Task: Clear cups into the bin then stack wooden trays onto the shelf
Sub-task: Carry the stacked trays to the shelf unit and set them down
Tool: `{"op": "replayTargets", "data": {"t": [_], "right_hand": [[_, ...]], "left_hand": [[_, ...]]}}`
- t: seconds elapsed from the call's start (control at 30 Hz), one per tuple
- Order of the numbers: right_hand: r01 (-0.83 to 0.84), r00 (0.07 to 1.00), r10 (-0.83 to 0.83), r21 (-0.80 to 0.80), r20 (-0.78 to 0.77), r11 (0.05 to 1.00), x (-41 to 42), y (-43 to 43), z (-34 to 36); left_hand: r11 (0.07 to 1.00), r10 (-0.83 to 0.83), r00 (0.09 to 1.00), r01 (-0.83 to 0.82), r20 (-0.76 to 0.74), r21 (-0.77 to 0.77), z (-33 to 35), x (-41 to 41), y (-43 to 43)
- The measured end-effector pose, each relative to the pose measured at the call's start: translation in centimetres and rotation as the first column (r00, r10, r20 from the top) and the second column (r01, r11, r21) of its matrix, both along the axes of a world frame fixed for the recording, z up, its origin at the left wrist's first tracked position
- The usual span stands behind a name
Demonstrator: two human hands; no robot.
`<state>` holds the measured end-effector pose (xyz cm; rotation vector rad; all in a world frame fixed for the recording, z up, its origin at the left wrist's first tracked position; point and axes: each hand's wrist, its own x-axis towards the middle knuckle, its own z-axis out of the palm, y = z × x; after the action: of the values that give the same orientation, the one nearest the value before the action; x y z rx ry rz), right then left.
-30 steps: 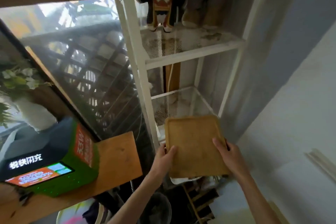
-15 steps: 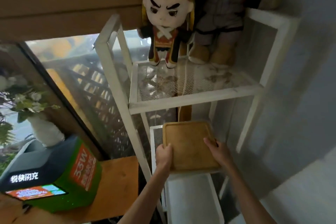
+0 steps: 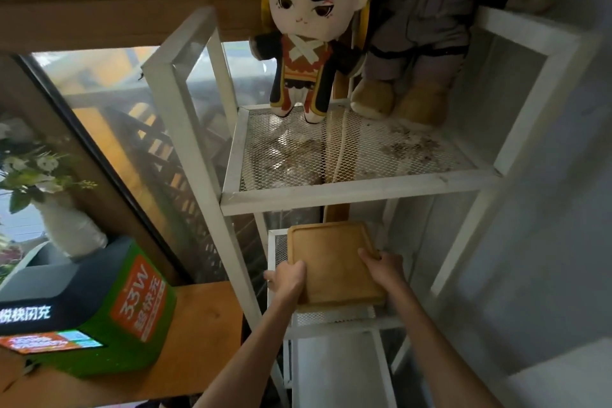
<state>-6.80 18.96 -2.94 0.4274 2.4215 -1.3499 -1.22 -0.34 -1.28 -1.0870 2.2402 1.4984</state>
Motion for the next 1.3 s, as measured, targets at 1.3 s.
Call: {"op": "replayTargets", "data": {"t": [1.3], "right_hand": [[-0.292,0.941,0.297,0.051,-0.16,0.955,7.9,2.0,-2.0]], "left_hand": [[0.84,0.234,0.896,0.01,-0.379,0.543,-3.6,7.5,0.9]]}}
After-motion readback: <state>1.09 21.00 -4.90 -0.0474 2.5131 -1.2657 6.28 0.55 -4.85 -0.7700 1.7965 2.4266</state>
